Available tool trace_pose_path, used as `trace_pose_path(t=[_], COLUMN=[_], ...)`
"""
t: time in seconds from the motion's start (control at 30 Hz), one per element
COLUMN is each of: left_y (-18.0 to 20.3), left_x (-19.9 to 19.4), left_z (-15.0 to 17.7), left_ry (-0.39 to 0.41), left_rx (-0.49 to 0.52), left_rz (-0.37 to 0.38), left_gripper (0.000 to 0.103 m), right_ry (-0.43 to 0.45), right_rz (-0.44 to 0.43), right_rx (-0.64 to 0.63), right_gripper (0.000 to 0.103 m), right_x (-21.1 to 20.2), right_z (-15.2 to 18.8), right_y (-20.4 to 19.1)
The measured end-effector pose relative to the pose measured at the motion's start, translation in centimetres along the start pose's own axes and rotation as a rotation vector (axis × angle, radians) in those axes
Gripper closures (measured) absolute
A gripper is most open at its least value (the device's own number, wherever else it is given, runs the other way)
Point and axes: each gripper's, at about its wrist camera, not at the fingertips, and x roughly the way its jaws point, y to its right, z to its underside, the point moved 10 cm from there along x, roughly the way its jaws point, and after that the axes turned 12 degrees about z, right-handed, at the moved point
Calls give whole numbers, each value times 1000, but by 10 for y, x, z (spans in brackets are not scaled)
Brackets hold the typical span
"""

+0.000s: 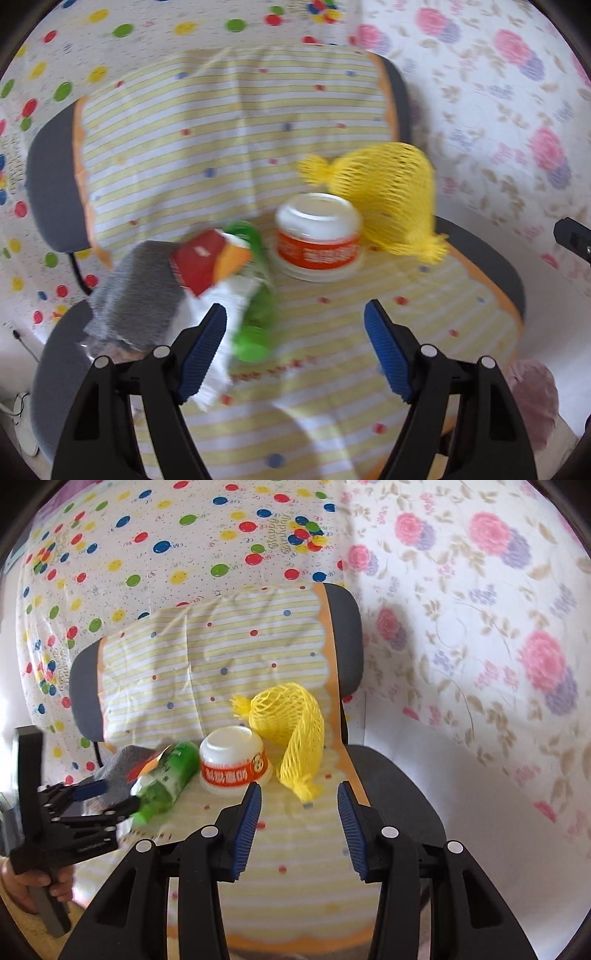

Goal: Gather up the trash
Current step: 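Grasp the yellow mesh net with the right tool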

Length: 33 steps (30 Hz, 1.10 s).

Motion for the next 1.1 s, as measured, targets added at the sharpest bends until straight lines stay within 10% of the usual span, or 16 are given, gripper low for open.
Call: trace_pose_path(t=[0.57, 0.67, 1.1], left_y=[-127, -116, -72], left_x=[33, 42, 88], left_z=[-8, -6, -20], left_ry=[-37, -51, -118], left_rx=[-166, -158, 9], left_rz=[-141, -90, -102], left_gripper=[28, 28, 28], right_ry=[-108, -123, -18], right_rz=[117, 122, 100], right_rx=[-5, -12, -55], right_gripper=[63, 96, 97], right_x=[179, 187, 131], right_z=[-34, -31, -44], right_y=[-30, -33, -40])
